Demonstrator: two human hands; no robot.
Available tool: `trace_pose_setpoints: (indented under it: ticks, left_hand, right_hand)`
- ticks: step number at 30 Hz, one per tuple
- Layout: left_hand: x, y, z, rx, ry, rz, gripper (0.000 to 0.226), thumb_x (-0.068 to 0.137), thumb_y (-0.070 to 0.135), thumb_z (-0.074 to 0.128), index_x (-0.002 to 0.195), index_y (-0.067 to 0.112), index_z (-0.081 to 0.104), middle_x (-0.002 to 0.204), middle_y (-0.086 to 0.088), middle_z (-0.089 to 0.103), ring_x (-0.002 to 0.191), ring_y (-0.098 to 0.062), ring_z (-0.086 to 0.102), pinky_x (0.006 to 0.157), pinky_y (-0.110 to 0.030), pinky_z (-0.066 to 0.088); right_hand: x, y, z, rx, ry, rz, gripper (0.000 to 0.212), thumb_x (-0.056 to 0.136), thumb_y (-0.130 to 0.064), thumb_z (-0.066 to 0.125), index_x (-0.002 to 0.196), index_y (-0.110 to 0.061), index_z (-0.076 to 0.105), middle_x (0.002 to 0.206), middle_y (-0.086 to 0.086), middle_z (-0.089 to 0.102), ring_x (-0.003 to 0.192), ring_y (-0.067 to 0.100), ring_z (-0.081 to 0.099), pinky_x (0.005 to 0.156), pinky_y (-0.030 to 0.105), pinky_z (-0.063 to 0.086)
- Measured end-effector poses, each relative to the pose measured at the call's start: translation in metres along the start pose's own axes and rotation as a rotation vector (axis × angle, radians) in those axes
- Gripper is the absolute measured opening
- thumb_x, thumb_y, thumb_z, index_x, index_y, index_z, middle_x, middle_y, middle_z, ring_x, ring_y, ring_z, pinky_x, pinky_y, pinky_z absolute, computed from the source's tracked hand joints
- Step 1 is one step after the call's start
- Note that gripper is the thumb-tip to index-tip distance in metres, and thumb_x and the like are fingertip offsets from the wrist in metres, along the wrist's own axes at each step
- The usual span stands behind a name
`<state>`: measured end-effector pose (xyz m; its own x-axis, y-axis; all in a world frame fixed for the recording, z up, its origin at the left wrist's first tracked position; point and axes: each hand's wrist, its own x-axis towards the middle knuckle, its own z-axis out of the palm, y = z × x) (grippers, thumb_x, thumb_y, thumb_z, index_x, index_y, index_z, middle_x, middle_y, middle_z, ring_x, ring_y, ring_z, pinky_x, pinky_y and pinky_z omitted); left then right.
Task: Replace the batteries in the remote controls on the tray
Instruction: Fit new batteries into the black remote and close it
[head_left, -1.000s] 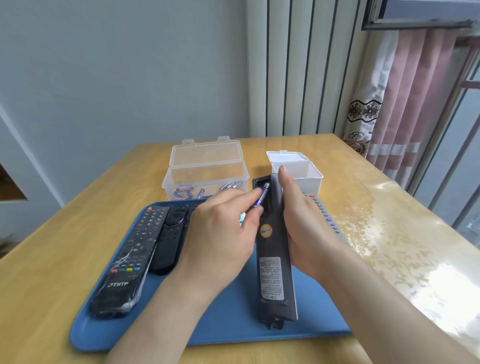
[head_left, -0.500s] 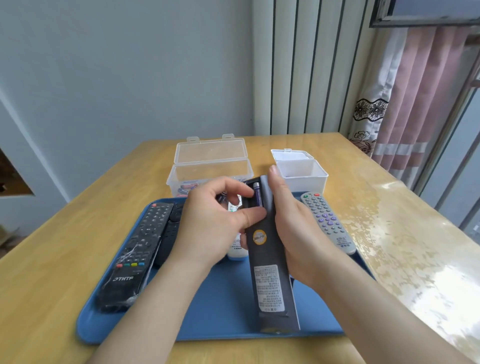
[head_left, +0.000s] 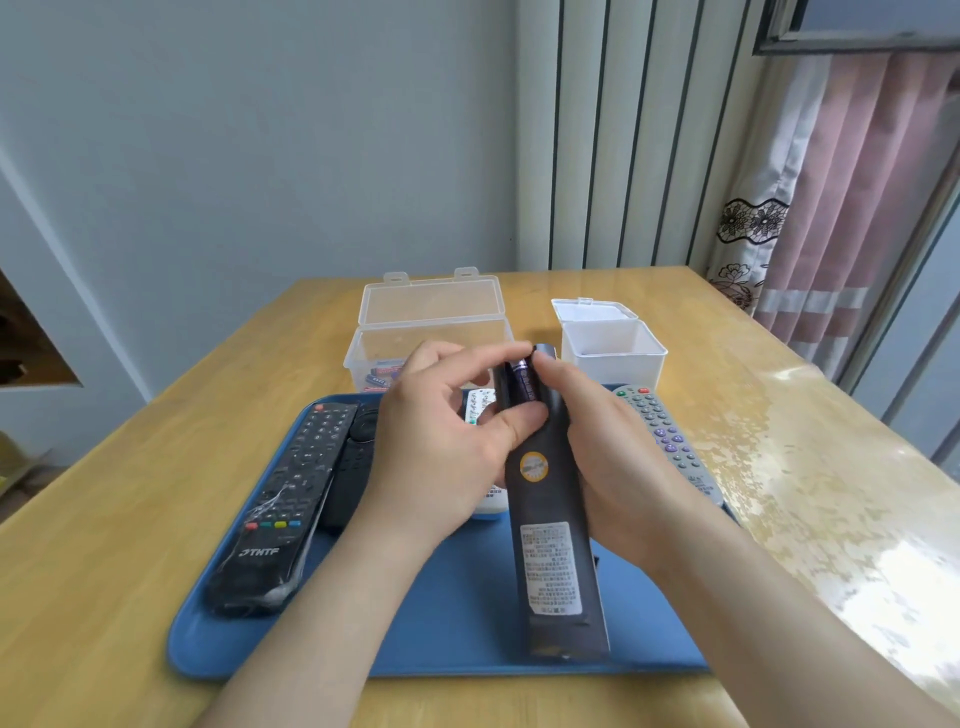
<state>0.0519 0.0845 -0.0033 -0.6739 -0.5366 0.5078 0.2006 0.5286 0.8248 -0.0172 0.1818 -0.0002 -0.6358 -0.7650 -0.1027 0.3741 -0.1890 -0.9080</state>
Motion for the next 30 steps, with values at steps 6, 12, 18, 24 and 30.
trace_pose_setpoints:
  ticks: [6, 12, 18, 24, 30]
  left_hand:
    - [0.0, -0.004, 0.004, -0.001, 0.035, 0.056, 0.03, 0.068, 0.01, 0.08, 0.081, 0.031, 0.064, 0.083, 0.011, 0.062, 0.065, -0.016, 0.06, 0.058, -0.044, 0.056]
    - [0.002, 0.006, -0.003, -0.175, 0.028, 0.011, 0.024, 0.088, 0.001, 0.064, 0.096, 0.021, 0.071, 0.081, -0.004, 0.06, 0.052, -0.007, 0.055, 0.052, -0.018, 0.049]
    - [0.003, -0.003, -0.006, 0.191, 0.024, 0.187, 0.016, 0.089, 0.01, 0.066, 0.098, 0.019, 0.075, 0.088, 0.007, 0.066, 0.076, 0.001, 0.063, 0.066, -0.005, 0.043]
    - [0.007, -0.011, -0.016, 0.461, -0.05, 0.295, 0.026, 0.084, 0.025, 0.063, 0.107, 0.032, 0.073, 0.085, 0.013, 0.063, 0.075, -0.005, 0.056, 0.065, -0.021, 0.045]
    - [0.009, 0.002, -0.018, 0.135, -0.018, 0.025, 0.017, 0.086, 0.008, 0.067, 0.081, 0.022, 0.075, 0.071, 0.01, 0.067, 0.058, -0.002, 0.057, 0.054, -0.008, 0.04]
  right_hand:
    - [0.003, 0.001, -0.004, 0.063, 0.003, 0.032, 0.04, 0.099, -0.041, 0.045, 0.098, -0.007, 0.065, 0.083, 0.02, 0.063, 0.071, 0.031, 0.056, 0.066, 0.037, 0.046]
    - [0.006, 0.0, -0.009, 0.157, -0.049, 0.018, 0.053, 0.098, -0.043, 0.046, 0.118, 0.004, 0.061, 0.088, 0.017, 0.062, 0.065, 0.025, 0.059, 0.059, 0.033, 0.052]
    - [0.001, -0.007, -0.008, 0.13, 0.011, -0.04, 0.029, 0.097, -0.028, 0.05, 0.099, -0.004, 0.068, 0.078, 0.014, 0.063, 0.062, 0.022, 0.058, 0.061, 0.033, 0.05]
    - [0.002, -0.007, -0.01, 0.05, 0.065, -0.052, 0.032, 0.098, -0.029, 0.051, 0.106, -0.002, 0.066, 0.079, 0.016, 0.066, 0.067, 0.023, 0.062, 0.064, 0.034, 0.052]
    - [0.005, -0.003, -0.008, 0.065, 0.034, -0.022, 0.051, 0.1, -0.045, 0.042, 0.113, -0.001, 0.064, 0.085, 0.014, 0.069, 0.067, 0.021, 0.062, 0.061, 0.033, 0.05]
